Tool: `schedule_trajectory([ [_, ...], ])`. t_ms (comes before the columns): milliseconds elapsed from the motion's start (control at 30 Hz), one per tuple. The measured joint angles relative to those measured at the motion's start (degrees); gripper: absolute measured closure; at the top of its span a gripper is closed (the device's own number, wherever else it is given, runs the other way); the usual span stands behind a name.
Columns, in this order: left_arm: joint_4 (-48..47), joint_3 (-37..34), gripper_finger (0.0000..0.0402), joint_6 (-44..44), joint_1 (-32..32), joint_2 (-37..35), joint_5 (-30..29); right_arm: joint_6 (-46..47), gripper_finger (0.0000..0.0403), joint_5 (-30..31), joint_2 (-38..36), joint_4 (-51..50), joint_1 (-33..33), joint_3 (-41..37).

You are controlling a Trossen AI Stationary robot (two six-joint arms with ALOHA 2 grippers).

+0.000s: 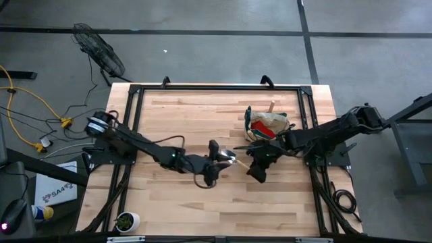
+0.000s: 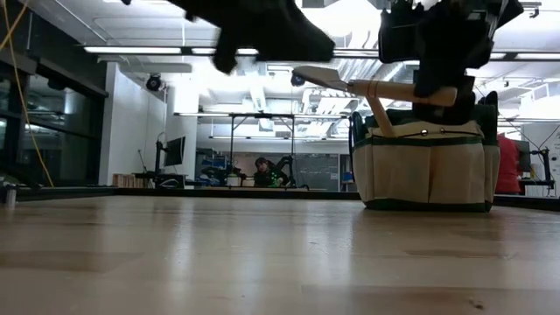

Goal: Pick & Place Garden tools in Gardening bag
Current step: Put the trowel into the gardening bag

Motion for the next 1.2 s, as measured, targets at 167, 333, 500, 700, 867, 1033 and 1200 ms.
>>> schedule_trajectory([
  [167, -0.98, 5.29, 0.0279, 4.91, 0.0, 6.58, -2.12, -0.52, 0.0346, -0.19, 0.0, -0.42, -0.35, 0.0],
  [333, -4.41, 9.8, 0.0252, 6.05, 0.0, 10.31, -2.54, -0.55, 0.0346, -0.21, 0.0, -0.79, -0.33, 0.0],
  [500, -8.32, 13.12, 0.0197, 7.32, 0.0, 12.42, -5.67, -0.53, 0.0346, -0.09, 0.0, -0.31, -0.31, 0.0],
  [700, -10.08, 15.14, 0.0172, 8.51, 0.02, 14.95, -12.3, -0.55, 0.0346, 0.25, 0.0, -0.03, -0.31, 0.0],
  [867, -9.38, 16.45, 0.0172, 9.4, 0.02, 16.91, -12.34, -0.59, 0.0346, 0.27, 0.0, -0.01, -0.33, 0.0],
  [1033, -8.81, 16.41, 0.0204, 11.58, 0.0, 18.14, -12.25, -0.99, 0.0346, 0.33, 0.0, -0.07, -0.33, 0.0],
  [1200, -8.05, 16.5, 0.0269, 11.8, 0.02, 18.68, -13.5, -1.44, 0.0346, 0.52, 0.02, -0.11, -0.33, 0.0],
])
